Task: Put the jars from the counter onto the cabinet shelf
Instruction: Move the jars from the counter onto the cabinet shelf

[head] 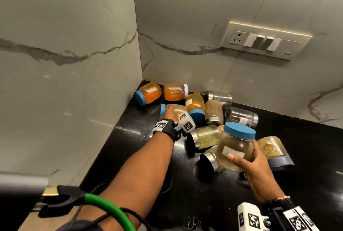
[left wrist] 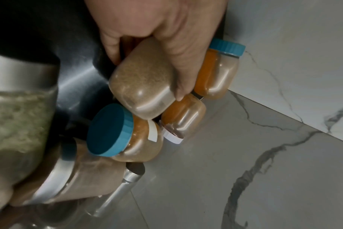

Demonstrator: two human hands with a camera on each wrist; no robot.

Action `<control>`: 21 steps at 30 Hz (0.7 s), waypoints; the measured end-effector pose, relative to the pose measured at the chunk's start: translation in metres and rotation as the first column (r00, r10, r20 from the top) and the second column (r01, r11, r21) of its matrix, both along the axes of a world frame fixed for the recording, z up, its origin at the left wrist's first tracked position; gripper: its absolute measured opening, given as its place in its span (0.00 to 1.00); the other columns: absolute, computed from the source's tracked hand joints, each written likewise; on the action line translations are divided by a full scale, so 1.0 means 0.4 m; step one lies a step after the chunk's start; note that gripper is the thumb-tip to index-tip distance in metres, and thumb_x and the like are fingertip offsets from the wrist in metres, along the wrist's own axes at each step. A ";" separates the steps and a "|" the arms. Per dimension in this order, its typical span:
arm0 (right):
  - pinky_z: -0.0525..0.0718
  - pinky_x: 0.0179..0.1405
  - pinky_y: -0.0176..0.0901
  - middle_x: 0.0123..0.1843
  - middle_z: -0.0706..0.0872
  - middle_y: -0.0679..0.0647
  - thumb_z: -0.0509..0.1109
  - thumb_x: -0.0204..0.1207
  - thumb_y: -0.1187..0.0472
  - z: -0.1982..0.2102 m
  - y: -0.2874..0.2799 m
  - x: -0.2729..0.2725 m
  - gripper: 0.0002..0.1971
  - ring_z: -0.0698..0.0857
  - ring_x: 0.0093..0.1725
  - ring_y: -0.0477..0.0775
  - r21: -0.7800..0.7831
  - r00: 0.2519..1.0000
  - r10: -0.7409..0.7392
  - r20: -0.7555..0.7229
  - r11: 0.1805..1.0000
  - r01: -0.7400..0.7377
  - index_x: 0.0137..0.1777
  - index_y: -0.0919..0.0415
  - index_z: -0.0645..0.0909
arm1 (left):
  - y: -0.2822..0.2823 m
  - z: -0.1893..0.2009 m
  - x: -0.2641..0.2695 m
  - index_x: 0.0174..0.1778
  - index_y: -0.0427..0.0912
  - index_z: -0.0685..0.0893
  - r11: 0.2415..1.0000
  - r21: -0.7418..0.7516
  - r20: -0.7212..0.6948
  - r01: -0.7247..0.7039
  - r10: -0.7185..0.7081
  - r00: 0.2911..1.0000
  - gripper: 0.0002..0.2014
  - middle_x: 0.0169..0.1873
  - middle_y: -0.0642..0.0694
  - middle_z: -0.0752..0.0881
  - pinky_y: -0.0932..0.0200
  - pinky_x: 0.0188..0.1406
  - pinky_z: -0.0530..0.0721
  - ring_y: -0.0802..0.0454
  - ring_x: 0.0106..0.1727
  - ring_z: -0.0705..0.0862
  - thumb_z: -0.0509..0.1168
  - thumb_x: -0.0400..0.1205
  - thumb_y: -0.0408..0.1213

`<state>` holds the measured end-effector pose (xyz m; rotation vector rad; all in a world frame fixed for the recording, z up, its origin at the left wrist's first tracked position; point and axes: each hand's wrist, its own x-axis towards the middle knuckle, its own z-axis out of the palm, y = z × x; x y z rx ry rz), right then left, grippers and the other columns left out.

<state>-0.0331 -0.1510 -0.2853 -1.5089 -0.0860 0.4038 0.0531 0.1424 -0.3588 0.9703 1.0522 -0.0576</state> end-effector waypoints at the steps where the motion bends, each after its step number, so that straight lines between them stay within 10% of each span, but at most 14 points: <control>1: 0.85 0.64 0.61 0.66 0.88 0.56 0.92 0.50 0.50 0.003 0.001 -0.002 0.50 0.88 0.66 0.59 -0.006 1.000 0.002 0.002 1.000 -0.002 0.75 0.50 0.73 | -0.009 0.014 -0.023 0.62 0.42 0.80 0.997 0.028 0.013 -0.072 0.071 0.997 0.40 0.56 0.39 0.88 0.52 0.41 0.86 0.39 0.51 0.89 0.75 0.62 0.65; 4: 0.87 0.62 0.57 0.66 0.87 0.54 0.91 0.50 0.52 0.012 0.011 -0.002 0.51 0.88 0.66 0.57 -0.007 1.000 0.008 0.014 1.000 -0.008 0.76 0.49 0.71 | -0.025 0.030 -0.074 0.71 0.46 0.69 0.957 0.040 0.146 -0.286 0.277 0.950 0.47 0.65 0.42 0.81 0.42 0.56 0.87 0.40 0.62 0.85 0.86 0.59 0.45; 7: 0.90 0.57 0.49 0.64 0.88 0.51 0.88 0.59 0.64 0.028 0.023 -0.006 0.46 0.88 0.66 0.55 0.021 0.998 0.036 0.043 0.999 -0.037 0.77 0.49 0.70 | -0.032 0.049 -0.136 0.73 0.51 0.68 0.957 0.174 0.301 -0.232 0.173 0.938 0.47 0.67 0.45 0.80 0.39 0.69 0.82 0.44 0.67 0.82 0.86 0.61 0.37; 14: 0.89 0.63 0.54 0.67 0.87 0.52 0.88 0.51 0.57 0.180 0.040 -0.013 0.50 0.87 0.67 0.56 -0.019 0.962 0.154 0.226 0.988 -0.154 0.76 0.45 0.69 | -0.051 0.209 -0.297 0.77 0.56 0.67 0.795 0.589 0.551 -0.146 -0.263 0.792 0.47 0.65 0.58 0.81 0.52 0.65 0.84 0.61 0.65 0.83 0.85 0.65 0.39; 18: 0.90 0.57 0.46 0.63 0.89 0.47 0.87 0.51 0.56 0.325 0.033 -0.019 0.49 0.89 0.64 0.52 -0.020 0.900 0.216 0.380 0.974 -0.225 0.73 0.44 0.69 | -0.085 0.386 -0.357 0.74 0.52 0.65 0.629 0.695 0.663 -0.349 -0.371 0.651 0.49 0.64 0.65 0.77 0.75 0.54 0.83 0.76 0.63 0.79 0.85 0.59 0.47; 21: 0.90 0.50 0.36 0.61 0.88 0.40 0.89 0.46 0.49 0.447 0.023 -0.032 0.51 0.89 0.61 0.45 -0.052 0.833 0.228 0.504 0.971 -0.235 0.72 0.39 0.69 | -0.097 0.526 -0.396 0.76 0.51 0.66 0.569 0.688 0.710 -0.451 -0.397 0.581 0.49 0.64 0.70 0.76 0.74 0.52 0.83 0.73 0.65 0.78 0.79 0.59 0.51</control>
